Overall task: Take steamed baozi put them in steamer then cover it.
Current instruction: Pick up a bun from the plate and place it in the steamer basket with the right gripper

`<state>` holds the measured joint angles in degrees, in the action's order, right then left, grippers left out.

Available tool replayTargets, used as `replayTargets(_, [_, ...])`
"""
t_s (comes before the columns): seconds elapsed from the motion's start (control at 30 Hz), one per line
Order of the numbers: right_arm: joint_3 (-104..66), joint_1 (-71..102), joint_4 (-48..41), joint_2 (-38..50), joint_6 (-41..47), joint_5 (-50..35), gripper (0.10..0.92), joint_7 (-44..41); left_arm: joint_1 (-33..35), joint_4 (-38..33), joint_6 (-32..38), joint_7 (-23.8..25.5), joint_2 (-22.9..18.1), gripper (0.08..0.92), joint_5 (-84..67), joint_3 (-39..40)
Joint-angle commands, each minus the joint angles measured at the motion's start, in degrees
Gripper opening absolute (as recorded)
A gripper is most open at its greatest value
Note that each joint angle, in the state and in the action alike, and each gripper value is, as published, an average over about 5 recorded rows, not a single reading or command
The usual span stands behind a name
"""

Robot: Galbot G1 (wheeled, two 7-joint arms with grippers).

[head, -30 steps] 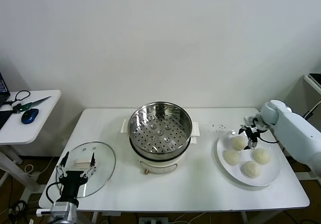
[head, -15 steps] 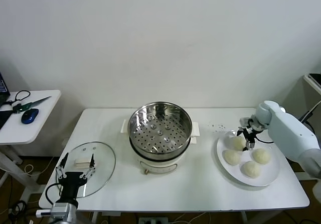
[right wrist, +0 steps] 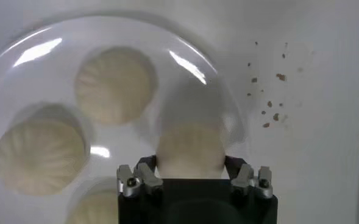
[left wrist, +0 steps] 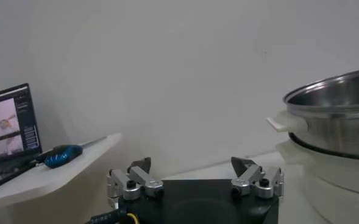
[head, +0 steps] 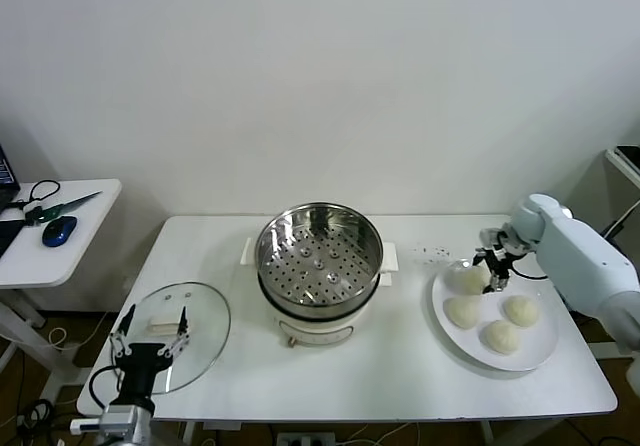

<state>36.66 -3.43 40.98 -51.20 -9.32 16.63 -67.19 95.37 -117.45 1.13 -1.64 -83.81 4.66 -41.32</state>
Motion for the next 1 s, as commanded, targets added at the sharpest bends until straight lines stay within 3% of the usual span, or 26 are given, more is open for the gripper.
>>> replayTargets(0.03, [17.86,-18.21,9.08,1.25,-2.23,-12.73,0.729,-1.85,0.45,-0.36,0.14,0.06,0.16,0.823,-0.11,0.16])
replayTargets(0.2, [29.8,-32.05,12.77,-2.86,-6.18,-20.65,0.729,-2.43,1.0,-0.71,0.07,-0.02,0.16,0.823,-0.14,0.42])
replayTargets(0.47, [33.39,-38.32,17.82,-13.73,-14.73,-19.21,0.73,-2.71,1.92,-0.61,0.05,-0.13,0.25,0.823,-0.2,0.73])
replayTargets(0.73, [30.35,-32.62,20.41,-23.6,-24.19,-2.08,0.738,-0.67,2.13,-0.37,0.04,-0.14,0.39,0.823,-0.97,0.55])
replayTargets(1.0, [24.35,-21.8,14.6,-29.77,-32.03,18.32,0.738,4.6,1.96,-0.56,-0.39,-0.1,0.09,0.823,-1.67,0.37])
